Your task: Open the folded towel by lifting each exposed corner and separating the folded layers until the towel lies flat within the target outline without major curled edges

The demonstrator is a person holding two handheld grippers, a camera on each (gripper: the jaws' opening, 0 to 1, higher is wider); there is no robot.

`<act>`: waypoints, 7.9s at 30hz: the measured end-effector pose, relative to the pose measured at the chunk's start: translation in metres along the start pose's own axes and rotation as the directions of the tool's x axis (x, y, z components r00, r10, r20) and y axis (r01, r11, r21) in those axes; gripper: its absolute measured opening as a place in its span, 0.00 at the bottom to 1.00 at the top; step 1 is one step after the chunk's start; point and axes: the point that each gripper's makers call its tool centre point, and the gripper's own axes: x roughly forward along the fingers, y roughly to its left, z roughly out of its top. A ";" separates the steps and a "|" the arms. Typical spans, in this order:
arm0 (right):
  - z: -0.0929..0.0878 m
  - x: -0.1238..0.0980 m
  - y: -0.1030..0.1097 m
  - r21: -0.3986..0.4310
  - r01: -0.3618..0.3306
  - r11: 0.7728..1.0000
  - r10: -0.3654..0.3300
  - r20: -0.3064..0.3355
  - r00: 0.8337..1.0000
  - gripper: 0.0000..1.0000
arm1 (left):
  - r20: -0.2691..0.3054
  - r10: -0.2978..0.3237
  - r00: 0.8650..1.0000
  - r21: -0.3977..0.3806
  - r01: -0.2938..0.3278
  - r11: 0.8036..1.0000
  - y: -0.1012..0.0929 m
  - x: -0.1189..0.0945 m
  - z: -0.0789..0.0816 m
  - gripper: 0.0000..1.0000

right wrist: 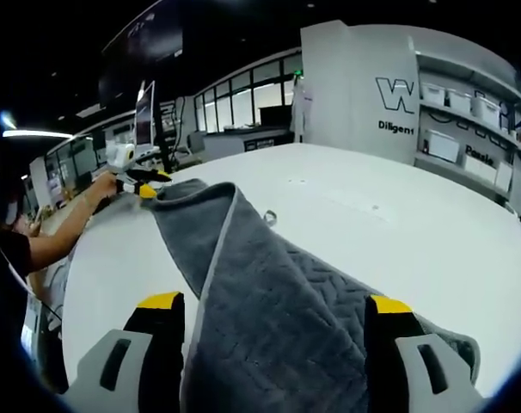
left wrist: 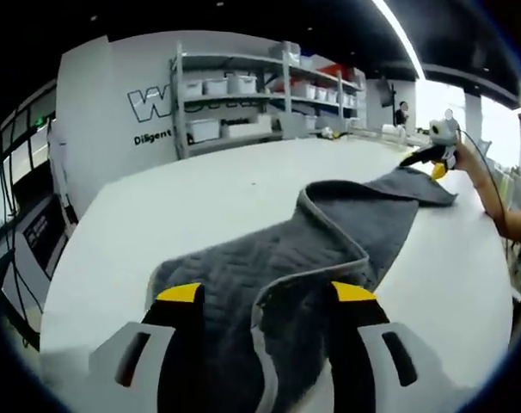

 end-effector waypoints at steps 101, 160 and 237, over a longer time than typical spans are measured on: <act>-0.012 0.014 0.087 -0.292 -0.147 0.945 0.152 -0.005 0.988 0.00 | 0.163 0.146 0.976 -0.050 -0.140 0.989 -0.029 -0.117 -0.022 0.02; -0.121 -0.110 0.174 -0.433 -0.405 0.805 0.325 -0.250 0.912 0.00 | 0.022 0.196 0.980 -0.083 -0.193 0.978 -0.041 -0.191 -0.098 0.03; -0.026 -0.105 -0.076 0.016 0.274 0.962 -0.273 0.139 0.952 0.74 | 0.106 0.013 0.994 0.019 -0.015 1.000 -0.029 0.005 0.049 0.95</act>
